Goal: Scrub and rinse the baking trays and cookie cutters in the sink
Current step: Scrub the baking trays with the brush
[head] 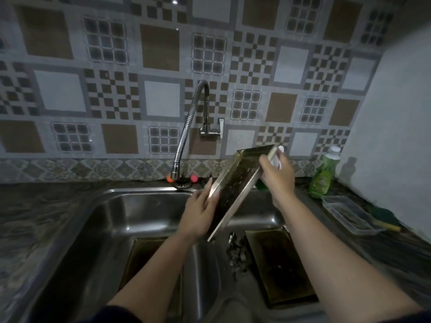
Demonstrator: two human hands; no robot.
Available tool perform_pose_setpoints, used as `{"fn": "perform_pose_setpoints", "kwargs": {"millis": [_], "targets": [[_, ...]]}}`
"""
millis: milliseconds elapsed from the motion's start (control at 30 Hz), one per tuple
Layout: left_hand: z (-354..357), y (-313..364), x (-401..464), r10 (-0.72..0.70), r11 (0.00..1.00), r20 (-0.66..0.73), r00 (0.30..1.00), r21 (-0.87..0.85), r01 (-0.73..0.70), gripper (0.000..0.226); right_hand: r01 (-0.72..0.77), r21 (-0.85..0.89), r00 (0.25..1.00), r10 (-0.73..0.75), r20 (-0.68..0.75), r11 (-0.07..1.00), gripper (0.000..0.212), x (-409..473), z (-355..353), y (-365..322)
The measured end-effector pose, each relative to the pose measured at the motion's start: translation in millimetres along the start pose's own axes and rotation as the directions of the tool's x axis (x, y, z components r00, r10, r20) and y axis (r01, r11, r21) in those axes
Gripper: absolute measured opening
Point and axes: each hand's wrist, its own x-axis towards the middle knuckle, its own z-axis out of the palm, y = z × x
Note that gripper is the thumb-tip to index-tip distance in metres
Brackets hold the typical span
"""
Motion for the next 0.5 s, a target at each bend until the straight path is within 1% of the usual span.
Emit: {"fn": "perform_pose_setpoints", "kwargs": {"millis": [67, 100, 200, 267, 333, 400, 500], "targets": [[-11, -24, 0, -0.124, 0.988, 0.009, 0.992, 0.098, 0.122, 0.059, -0.048, 0.067, 0.996, 0.042, 0.078, 0.997, 0.056, -12, 7, 10], [-17, -34, -3, -0.183, 0.974, 0.021, 0.983, 0.139, 0.178, 0.063, -0.068, 0.066, 0.993, 0.061, 0.104, 0.995, 0.054, -16, 13, 17], [-33, -56, -14, -0.318, 0.916, 0.039, 0.947, 0.271, 0.296, 0.062, -0.138, 0.116, 0.982, 0.120, 0.149, 0.984, 0.054, -33, 32, 34], [-41, -68, -23, -0.372, 0.895, 0.053, 0.927, 0.286, 0.343, 0.063, -0.159, 0.119, 0.975, 0.137, 0.173, 0.980, 0.054, -43, 44, 44], [-46, -79, -34, -0.412, 0.889, 0.057, 0.909, 0.244, 0.387, 0.063, -0.168, 0.108, 0.966, 0.142, 0.216, 0.980, 0.054, -49, 54, 54], [-51, -92, -46, -0.453, 0.876, 0.054, 0.890, 0.213, 0.433, 0.062, -0.133, 0.030, 0.962, 0.122, 0.244, 0.991, 0.059, -53, 61, 62], [-62, -113, -62, -0.540, 0.810, 0.015, 0.842, 0.280, 0.515, 0.065, -0.066, -0.136, 0.978, 0.091, 0.185, 0.988, 0.074, -52, 71, 77]]}}
